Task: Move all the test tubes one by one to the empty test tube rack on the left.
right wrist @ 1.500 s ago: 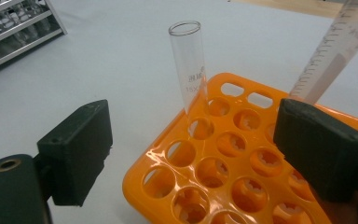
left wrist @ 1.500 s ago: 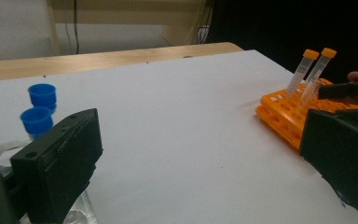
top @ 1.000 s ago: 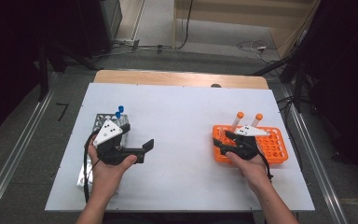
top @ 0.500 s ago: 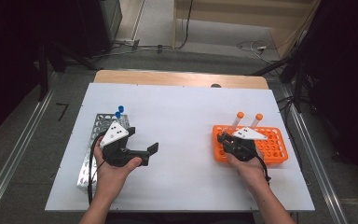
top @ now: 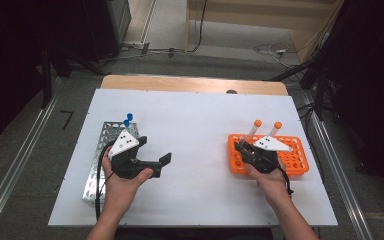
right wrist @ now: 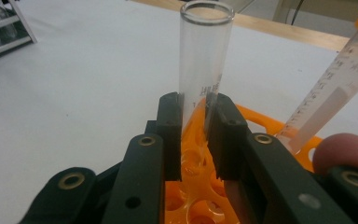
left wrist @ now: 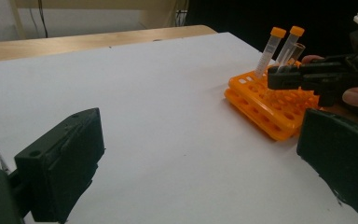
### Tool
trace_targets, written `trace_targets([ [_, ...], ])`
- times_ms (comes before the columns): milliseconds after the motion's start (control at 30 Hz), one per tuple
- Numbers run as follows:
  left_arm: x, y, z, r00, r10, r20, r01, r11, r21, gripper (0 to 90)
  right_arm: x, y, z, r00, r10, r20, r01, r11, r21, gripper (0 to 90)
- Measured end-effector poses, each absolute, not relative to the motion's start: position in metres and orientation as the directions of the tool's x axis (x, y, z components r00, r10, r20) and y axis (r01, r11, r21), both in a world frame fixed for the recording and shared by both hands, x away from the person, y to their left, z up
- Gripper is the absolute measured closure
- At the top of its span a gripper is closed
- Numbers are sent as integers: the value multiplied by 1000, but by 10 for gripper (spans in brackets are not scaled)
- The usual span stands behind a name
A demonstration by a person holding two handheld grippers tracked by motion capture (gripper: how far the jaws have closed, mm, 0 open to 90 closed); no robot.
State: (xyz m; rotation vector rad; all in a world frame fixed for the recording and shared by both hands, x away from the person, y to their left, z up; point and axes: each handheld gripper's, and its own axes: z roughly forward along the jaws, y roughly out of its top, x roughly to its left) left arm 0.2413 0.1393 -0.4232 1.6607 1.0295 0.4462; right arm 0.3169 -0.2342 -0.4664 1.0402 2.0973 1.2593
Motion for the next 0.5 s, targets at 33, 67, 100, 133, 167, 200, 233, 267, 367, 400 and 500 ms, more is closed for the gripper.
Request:
trace_targets([
  [33, 241, 139, -423, 557, 805, -205, 402, -45, 914, 5, 316, -235, -465, -597, 802, -14, 359, 283, 889, 739],
  [67, 241, 138, -423, 559, 804, -203, 401, -48, 915, 6, 315, -235, -462, -600, 800, -13, 353, 280, 893, 739],
  [100, 241, 137, -423, 562, 802, -203, 400, -48, 915, 8, 314, -236, -461, -605, 796, -16, 343, 278, 897, 739],
  [133, 241, 137, -423, 562, 801, -204, 401, -48, 915, 10, 312, -236, -458, -607, 795, -16, 340, 278, 899, 739],
  [167, 241, 136, -423, 565, 799, -203, 400, -51, 915, 10, 311, -236, -457, -611, 792, -16, 337, 278, 900, 739],
  [200, 241, 135, -423, 567, 799, -201, 399, -53, 915, 10, 311, -236, -455, -614, 789, -19, 329, 277, 903, 740],
  [233, 241, 134, -423, 569, 797, -203, 400, -53, 915, 10, 309, -237, -453, -613, 789, -19, 326, 274, 905, 739],
  [267, 241, 133, -423, 570, 796, -203, 400, -53, 915, 10, 308, -237, -452, -615, 788, -19, 322, 273, 906, 739],
  [367, 240, 131, -422, 578, 792, -199, 396, -58, 917, 10, 305, -237, -448, -624, 782, -16, 313, 268, 911, 739],
  [400, 239, 130, -422, 578, 792, -198, 393, -57, 918, 10, 304, -237, -447, -625, 781, -13, 312, 265, 913, 739],
  [500, 238, 129, -420, 584, 787, -199, 390, -57, 919, 10, 301, -236, -443, -636, 772, -13, 303, 265, 915, 739],
])
